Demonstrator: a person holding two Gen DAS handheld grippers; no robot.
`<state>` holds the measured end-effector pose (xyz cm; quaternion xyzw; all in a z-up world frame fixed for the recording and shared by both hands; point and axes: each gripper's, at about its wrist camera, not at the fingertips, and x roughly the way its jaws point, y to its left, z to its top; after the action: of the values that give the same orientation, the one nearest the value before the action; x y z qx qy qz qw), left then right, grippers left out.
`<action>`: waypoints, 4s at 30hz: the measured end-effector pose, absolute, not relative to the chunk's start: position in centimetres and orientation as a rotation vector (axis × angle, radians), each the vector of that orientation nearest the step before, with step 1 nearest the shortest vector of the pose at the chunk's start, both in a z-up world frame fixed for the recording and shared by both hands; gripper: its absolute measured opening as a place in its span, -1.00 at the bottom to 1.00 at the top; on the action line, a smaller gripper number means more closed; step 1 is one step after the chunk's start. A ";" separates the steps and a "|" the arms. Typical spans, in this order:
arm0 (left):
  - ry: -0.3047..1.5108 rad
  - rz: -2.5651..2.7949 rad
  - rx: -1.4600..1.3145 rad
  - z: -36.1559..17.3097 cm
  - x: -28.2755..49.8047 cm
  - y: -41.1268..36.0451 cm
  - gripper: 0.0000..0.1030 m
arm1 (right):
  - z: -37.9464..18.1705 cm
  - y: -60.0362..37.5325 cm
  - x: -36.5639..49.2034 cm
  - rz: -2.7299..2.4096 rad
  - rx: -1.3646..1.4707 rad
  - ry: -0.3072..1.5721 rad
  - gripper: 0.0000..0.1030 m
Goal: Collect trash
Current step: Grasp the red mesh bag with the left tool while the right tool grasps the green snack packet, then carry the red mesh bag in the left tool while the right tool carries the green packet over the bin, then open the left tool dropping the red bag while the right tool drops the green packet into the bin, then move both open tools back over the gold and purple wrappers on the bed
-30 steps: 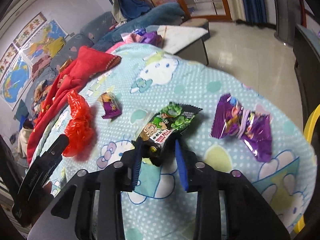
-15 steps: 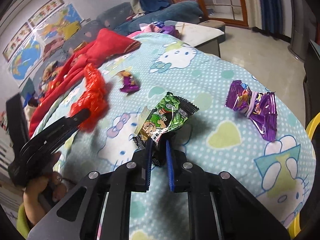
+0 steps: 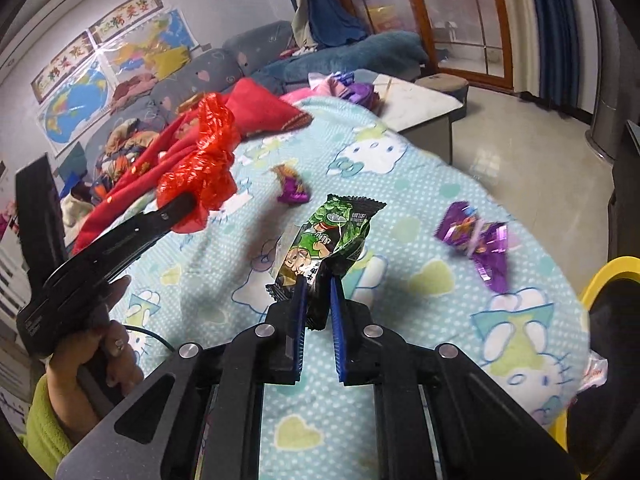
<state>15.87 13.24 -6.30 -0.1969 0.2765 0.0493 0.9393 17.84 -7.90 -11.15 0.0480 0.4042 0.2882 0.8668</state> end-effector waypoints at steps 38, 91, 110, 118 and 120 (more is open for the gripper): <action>0.542 -0.261 -0.183 -3.0 13.9 -1.5 -0.86 | -8.0 -24.2 18.0 0.288 0.250 0.698 -0.78; 0.751 -0.543 0.188 -9.8 14.8 -18.6 -0.84 | -17.6 -39.0 16.3 0.051 0.355 0.919 -0.72; 0.745 -0.501 0.158 -10.1 16.2 -18.3 0.65 | -16.9 -40.2 15.8 0.014 0.406 0.874 -0.09; 0.647 -0.399 0.109 -7.9 16.0 -15.9 0.79 | -13.8 -37.7 15.1 0.072 0.391 0.758 0.06; 0.616 -0.361 0.098 -7.3 15.9 -14.9 0.79 | -13.0 -36.7 14.9 0.089 0.377 0.727 0.10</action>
<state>15.94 -14.88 -7.31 0.0479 0.3013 -0.1768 0.9358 14.89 -36.70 -12.96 0.1832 0.3534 0.0432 0.9163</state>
